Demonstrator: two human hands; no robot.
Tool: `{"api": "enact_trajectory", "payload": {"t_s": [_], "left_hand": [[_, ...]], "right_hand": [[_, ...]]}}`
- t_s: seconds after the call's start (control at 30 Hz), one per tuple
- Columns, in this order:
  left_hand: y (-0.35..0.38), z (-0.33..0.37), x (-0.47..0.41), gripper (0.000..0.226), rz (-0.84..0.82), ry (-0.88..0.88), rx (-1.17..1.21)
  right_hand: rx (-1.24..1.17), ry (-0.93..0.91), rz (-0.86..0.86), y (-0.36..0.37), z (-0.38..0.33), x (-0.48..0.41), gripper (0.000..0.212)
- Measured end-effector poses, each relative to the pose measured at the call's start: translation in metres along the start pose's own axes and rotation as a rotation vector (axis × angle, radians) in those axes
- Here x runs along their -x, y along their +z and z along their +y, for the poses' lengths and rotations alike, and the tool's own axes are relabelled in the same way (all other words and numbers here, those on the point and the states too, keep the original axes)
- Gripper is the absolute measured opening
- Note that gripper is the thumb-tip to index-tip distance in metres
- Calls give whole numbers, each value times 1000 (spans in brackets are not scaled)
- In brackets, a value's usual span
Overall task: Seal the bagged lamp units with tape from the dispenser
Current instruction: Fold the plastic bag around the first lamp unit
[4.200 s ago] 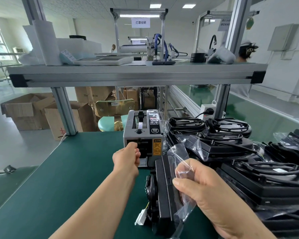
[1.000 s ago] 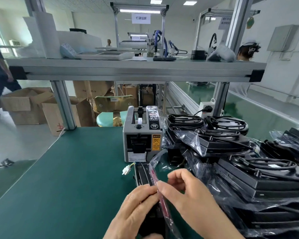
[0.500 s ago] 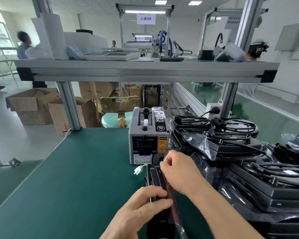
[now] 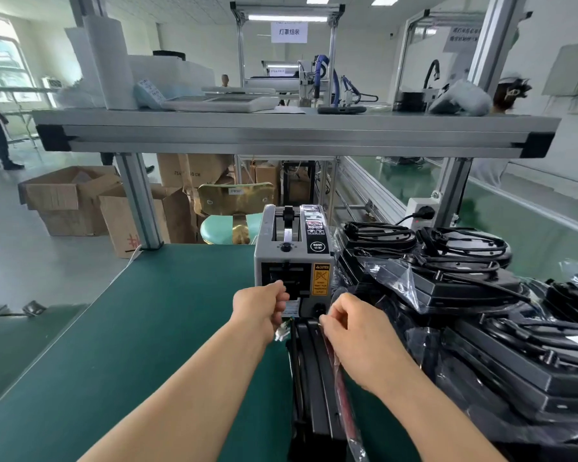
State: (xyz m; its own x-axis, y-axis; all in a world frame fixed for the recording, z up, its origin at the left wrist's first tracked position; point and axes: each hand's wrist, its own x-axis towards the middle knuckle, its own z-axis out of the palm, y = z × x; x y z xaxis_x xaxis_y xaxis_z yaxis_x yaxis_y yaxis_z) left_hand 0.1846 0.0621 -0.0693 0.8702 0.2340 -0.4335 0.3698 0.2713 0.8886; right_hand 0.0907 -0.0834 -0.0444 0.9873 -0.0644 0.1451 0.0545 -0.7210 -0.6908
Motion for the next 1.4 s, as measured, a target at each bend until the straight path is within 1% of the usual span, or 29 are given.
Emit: {"api": "enact_trajectory", "payload": {"t_s": [0.1,0.27,0.37,0.4,0.47,0.53,0.63,0.7,0.77,0.8,0.87,0.93,1.0,1.07,1.17,1.3,1.4], "left_hand": [[6,-1,-3,15,16,-56,79],[13,3,3,15,55,-77,176],[19,8,5,9,76,-102,239],[22,10,5,11,90,-104,269],[27,11,6,19,131,-90,326],[31,11,7,20,170,-62,367],[28,9,15,22,125,-21,380],[17,11,22,21,51,60,287],[-1,14,37,21,-101,140,153],[-12,16,46,22,-214,162,72],[-36,19,68,26,-492,156,-117],[-56,20,94,19,-747,136,-343],[-66,19,117,9,-888,143,-532],[-70,18,132,8,-920,161,-623],[-68,18,142,8,-908,190,-670],[-67,16,144,16,-832,248,-712],[-67,13,145,10,-790,277,-749]], "right_hand": [[-45,-2,-13,-1,2,1,22],[-67,-10,-14,-2,5,2,21],[-98,-17,-25,-2,4,2,20],[-110,-15,-27,-2,4,2,20],[-130,-5,-29,-2,4,1,20],[-139,2,-30,-2,4,0,20],[-147,11,-36,-3,6,1,20],[-144,13,-38,-3,7,2,20],[-126,5,-31,-4,8,2,20],[-111,-4,-26,-4,9,1,21],[-95,-9,-28,-4,9,0,21],[-103,1,-37,-3,10,-2,21],[-112,-1,-34,-2,11,-2,21],[-126,-4,-27,-1,12,-2,21],[-148,0,-34,0,12,-2,20],[-171,3,-38,-1,12,0,19],[-161,-7,-36,-2,13,0,19]]}}
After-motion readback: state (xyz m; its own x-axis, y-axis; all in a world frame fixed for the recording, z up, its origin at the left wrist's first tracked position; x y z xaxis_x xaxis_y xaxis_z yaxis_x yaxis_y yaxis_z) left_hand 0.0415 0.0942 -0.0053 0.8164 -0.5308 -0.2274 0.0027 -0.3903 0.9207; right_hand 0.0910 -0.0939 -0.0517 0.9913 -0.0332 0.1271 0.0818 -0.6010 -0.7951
